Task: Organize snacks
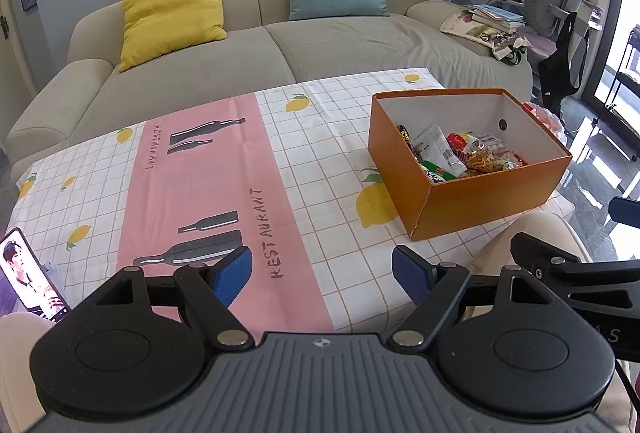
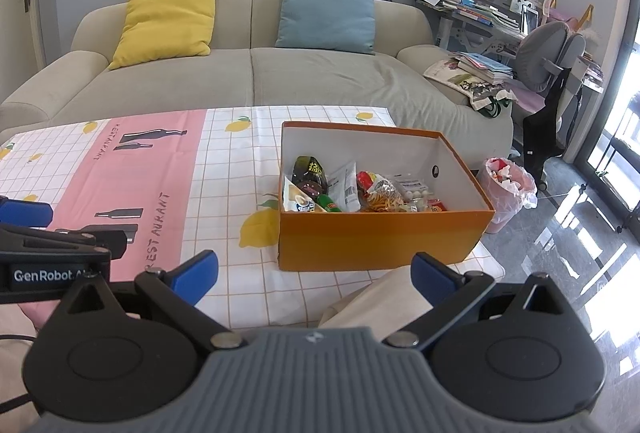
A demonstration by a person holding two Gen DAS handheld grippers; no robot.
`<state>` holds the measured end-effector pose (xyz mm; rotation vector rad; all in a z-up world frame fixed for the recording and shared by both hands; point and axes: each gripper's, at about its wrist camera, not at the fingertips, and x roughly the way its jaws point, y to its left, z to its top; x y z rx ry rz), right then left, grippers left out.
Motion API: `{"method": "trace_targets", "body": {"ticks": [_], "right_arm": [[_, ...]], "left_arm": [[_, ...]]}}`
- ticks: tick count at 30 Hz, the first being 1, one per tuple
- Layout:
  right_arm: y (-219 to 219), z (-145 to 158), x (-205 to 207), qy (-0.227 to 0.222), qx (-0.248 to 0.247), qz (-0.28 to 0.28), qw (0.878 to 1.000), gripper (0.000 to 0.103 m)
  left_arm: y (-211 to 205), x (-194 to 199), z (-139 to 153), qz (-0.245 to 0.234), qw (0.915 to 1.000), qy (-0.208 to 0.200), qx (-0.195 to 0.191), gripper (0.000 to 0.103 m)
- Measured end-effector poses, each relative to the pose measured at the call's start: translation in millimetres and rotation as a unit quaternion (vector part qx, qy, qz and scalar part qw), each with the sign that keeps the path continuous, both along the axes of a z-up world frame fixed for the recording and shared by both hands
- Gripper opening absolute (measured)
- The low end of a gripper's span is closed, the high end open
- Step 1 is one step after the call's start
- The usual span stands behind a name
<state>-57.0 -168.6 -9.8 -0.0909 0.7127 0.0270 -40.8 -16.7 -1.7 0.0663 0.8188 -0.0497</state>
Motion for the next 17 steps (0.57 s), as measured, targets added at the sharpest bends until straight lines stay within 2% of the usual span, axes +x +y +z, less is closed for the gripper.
{"method": "trace_targets", "body": {"ticks": [17], "right_arm": [[-2.5,-2.0,1.3,0.003,0.000,0.004,1.000,0.100]], "left_arm": [[0.4,-2.7,0.3,0.006,1.0000,-0.005,-0.003,0.090]]}}
